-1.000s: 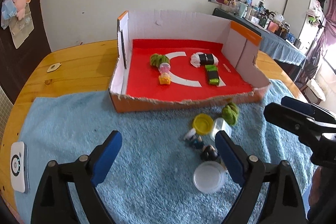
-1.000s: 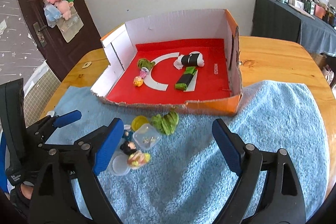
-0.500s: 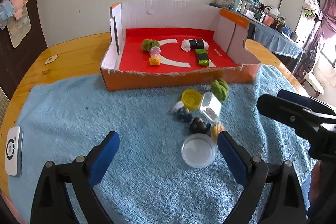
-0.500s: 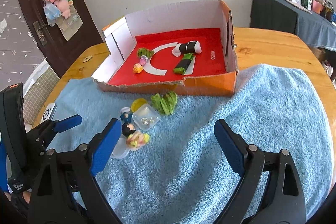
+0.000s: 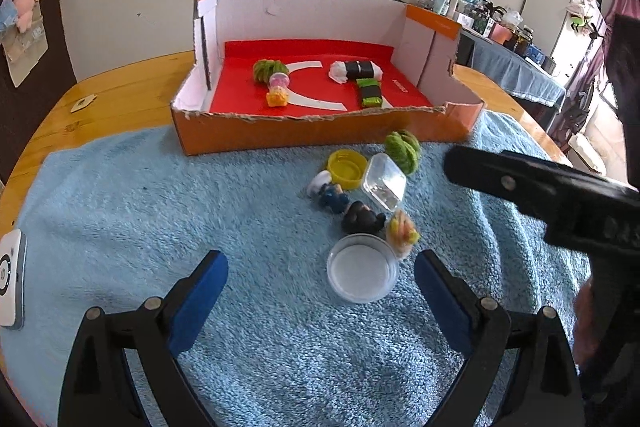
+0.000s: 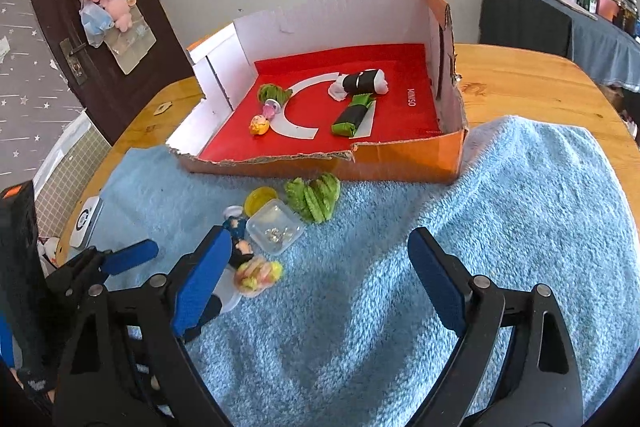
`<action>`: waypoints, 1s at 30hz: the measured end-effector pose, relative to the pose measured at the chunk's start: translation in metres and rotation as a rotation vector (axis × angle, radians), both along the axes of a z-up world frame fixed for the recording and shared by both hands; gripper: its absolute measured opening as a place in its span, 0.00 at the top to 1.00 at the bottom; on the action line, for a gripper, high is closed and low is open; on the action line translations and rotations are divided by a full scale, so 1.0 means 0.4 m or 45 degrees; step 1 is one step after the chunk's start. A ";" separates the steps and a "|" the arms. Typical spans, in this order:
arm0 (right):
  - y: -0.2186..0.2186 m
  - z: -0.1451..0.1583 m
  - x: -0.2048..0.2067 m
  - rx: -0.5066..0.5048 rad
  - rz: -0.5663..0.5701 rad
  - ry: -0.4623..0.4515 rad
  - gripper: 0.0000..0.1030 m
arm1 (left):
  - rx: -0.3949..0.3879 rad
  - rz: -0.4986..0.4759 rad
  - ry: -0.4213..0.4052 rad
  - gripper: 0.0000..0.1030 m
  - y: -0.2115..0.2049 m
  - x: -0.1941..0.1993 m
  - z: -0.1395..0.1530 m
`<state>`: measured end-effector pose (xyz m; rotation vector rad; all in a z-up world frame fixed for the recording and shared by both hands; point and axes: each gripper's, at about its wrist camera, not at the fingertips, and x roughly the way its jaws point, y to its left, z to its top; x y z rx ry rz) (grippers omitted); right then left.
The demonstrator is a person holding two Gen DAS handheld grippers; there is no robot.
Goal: Organize objects
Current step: 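Grasp the green leafy toy with the right tool while the left tool grasps the white round dish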
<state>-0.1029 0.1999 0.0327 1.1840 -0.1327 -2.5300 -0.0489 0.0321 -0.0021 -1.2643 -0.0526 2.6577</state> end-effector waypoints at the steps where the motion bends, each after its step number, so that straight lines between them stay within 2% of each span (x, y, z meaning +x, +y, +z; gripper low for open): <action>1: -0.001 -0.004 -0.006 0.004 -0.002 -0.004 0.12 | -0.002 -0.003 -0.001 0.07 0.003 0.000 -0.001; 6: -0.004 -0.023 -0.039 0.020 -0.009 -0.023 0.17 | 0.003 -0.022 -0.007 0.10 0.009 0.001 -0.009; 11: -0.005 -0.037 -0.070 0.018 -0.027 -0.038 0.27 | -0.002 -0.055 -0.012 0.10 0.024 0.005 -0.018; 18: -0.024 -0.055 -0.101 0.002 -0.013 -0.059 0.38 | -0.009 -0.060 -0.029 0.25 0.030 0.002 -0.033; 20: -0.028 -0.060 -0.109 -0.007 -0.011 -0.069 0.47 | -0.005 -0.057 -0.026 0.28 0.027 0.003 -0.031; 22: -0.029 -0.067 -0.119 -0.029 -0.006 -0.085 0.51 | -0.001 -0.062 -0.025 0.30 0.025 0.002 -0.031; 26: -0.036 -0.079 -0.126 -0.062 0.014 -0.109 0.66 | -0.011 -0.069 -0.012 0.42 0.026 0.006 -0.029; 30: -0.045 -0.076 -0.118 -0.061 0.038 -0.108 0.69 | -0.007 -0.086 -0.012 0.57 0.029 0.006 -0.027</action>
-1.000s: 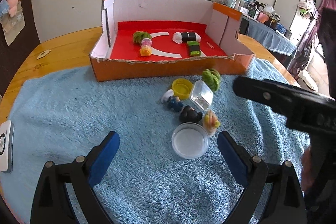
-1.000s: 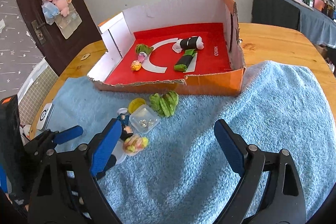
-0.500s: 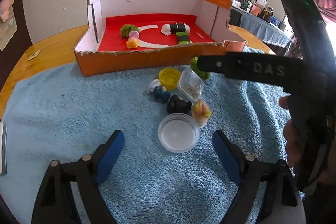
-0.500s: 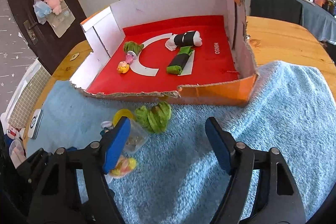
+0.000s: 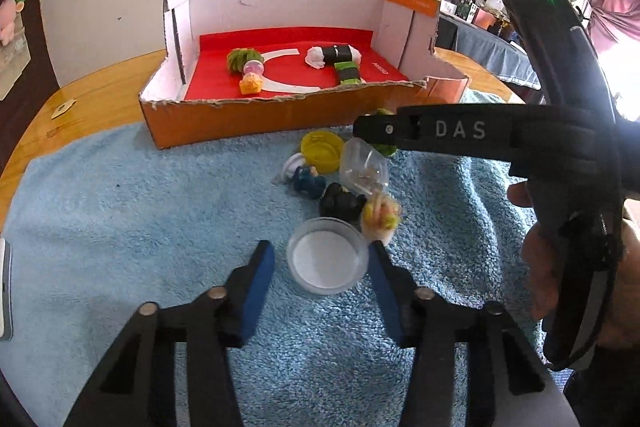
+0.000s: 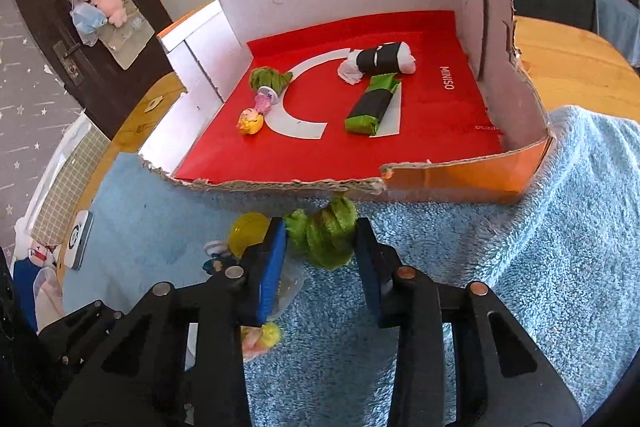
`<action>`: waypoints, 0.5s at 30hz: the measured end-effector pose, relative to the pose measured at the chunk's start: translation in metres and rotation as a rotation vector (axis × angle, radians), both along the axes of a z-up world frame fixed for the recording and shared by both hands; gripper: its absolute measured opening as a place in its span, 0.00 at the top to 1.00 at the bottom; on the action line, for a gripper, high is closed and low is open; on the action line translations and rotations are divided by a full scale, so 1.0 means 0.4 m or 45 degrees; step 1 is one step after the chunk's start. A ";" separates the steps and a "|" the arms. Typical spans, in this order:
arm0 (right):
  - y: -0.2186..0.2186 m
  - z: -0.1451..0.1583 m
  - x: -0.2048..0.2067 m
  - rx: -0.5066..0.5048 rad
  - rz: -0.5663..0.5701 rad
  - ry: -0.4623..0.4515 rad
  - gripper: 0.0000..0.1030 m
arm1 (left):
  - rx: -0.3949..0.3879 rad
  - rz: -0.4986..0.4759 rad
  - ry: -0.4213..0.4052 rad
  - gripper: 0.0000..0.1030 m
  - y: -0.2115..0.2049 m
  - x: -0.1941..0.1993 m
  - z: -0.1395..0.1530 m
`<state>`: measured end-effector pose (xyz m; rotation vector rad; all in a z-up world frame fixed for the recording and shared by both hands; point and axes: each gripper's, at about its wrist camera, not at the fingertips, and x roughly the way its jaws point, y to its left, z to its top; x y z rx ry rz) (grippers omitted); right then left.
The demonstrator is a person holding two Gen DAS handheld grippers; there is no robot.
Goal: Organize objects
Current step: 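Grasp the green leafy toy with the right tool while the left tool grasps the white round dish, then lift both held items and carry them over into the box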
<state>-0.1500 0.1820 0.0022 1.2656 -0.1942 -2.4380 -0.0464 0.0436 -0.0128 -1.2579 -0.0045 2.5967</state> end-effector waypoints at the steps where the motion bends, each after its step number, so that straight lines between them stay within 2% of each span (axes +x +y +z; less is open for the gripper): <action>1: 0.001 0.003 0.003 -0.005 0.002 0.002 0.69 | 0.003 -0.001 0.001 0.58 0.000 0.001 0.001; 15: 0.025 0.052 0.064 -0.050 0.012 0.053 0.69 | 0.028 0.038 0.047 0.58 -0.023 0.008 0.035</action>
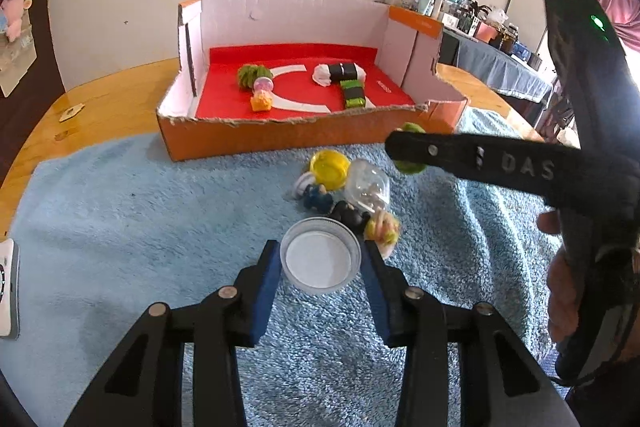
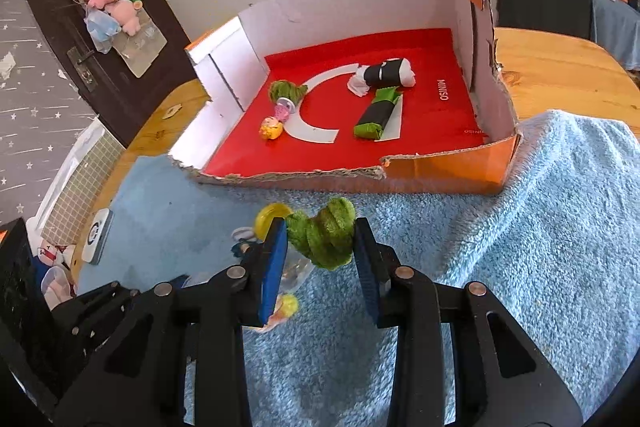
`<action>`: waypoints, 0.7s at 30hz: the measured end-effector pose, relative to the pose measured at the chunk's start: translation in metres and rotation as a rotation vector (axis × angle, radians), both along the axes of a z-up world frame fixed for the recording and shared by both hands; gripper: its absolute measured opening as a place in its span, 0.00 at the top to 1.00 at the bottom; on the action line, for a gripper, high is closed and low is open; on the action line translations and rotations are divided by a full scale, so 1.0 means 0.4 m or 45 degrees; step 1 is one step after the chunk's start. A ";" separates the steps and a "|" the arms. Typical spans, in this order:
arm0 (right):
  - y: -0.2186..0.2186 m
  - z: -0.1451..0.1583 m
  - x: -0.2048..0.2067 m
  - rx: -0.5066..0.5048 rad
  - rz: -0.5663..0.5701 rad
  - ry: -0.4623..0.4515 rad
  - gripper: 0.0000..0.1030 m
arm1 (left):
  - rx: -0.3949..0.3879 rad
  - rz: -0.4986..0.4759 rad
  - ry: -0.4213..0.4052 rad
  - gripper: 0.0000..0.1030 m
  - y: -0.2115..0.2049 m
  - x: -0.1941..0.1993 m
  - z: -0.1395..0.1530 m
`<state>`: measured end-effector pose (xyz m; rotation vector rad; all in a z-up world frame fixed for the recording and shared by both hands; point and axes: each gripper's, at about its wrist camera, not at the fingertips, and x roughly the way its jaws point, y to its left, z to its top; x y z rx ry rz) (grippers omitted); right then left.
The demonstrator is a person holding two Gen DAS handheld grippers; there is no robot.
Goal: Organize objects
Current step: 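Lift both held items and carry them over into the box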
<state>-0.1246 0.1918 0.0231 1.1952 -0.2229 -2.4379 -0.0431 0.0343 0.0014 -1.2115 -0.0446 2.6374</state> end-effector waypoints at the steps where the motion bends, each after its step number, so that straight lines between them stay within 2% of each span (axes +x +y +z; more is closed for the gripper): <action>1: -0.001 0.004 0.007 0.002 0.002 0.005 0.69 | 0.000 0.004 0.004 0.58 -0.003 0.000 0.003; 13: -0.016 0.066 0.081 0.025 0.039 0.108 0.69 | 0.026 0.062 0.074 0.58 -0.050 -0.013 0.058; 21: -0.017 0.083 0.079 0.015 0.047 0.122 0.69 | 0.041 0.078 0.114 0.58 -0.065 -0.045 0.099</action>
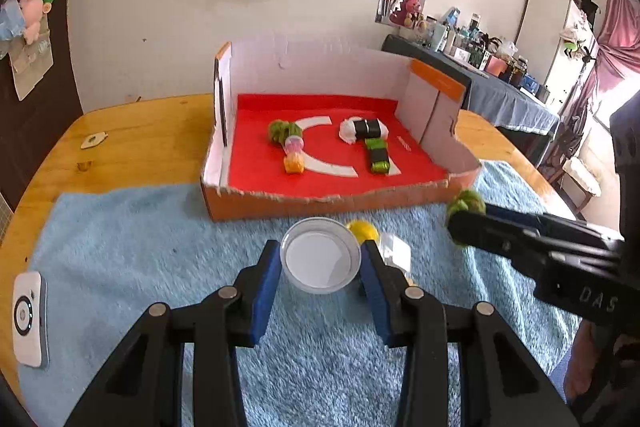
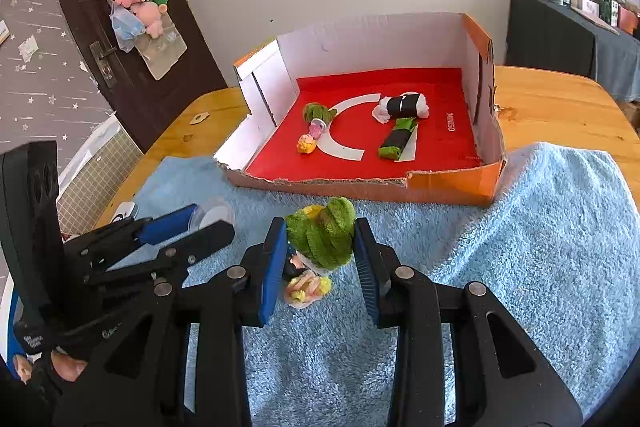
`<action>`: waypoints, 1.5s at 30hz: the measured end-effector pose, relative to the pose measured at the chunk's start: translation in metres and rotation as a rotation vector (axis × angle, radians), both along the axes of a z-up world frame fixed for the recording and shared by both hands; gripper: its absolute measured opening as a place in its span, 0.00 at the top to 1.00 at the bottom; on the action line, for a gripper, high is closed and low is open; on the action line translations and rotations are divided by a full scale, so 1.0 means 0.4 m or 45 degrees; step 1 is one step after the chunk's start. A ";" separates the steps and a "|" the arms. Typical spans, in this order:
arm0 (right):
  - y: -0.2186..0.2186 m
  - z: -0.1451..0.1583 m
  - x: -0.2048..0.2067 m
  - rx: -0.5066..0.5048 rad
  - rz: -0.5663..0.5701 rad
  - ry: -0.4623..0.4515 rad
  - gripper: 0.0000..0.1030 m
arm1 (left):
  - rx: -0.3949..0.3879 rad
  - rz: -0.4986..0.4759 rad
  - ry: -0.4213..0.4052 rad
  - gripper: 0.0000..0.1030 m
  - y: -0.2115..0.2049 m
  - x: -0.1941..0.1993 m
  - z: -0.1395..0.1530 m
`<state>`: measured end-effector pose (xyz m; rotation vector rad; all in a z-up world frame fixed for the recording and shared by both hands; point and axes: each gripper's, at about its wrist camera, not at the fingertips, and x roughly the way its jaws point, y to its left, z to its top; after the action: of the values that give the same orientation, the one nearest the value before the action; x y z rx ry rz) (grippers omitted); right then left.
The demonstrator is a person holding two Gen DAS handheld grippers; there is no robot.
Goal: Organize objects
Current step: 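Lift both held items and carry them over into the box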
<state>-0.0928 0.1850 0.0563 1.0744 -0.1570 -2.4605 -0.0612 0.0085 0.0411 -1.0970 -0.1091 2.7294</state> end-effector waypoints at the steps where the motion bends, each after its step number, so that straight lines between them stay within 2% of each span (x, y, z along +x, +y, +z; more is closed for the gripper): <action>1: 0.001 0.002 -0.002 -0.001 0.001 0.000 0.69 | 0.002 0.000 0.002 0.58 0.000 -0.003 0.003; 9: 0.003 0.028 -0.018 -0.002 0.006 0.020 0.69 | 0.010 -0.017 0.031 0.58 0.010 -0.046 0.041; 26: 0.009 0.053 -0.107 0.019 -0.004 0.024 0.69 | 0.004 -0.014 0.023 0.58 0.023 -0.152 0.066; 45: -0.003 0.015 -0.219 0.060 -0.008 -0.044 0.69 | -0.009 -0.017 -0.057 0.58 0.019 -0.269 0.021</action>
<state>-0.1806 0.1840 0.0622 1.1386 -0.1136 -2.4638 -0.1687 0.0159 0.0493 -1.1569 -0.0982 2.6959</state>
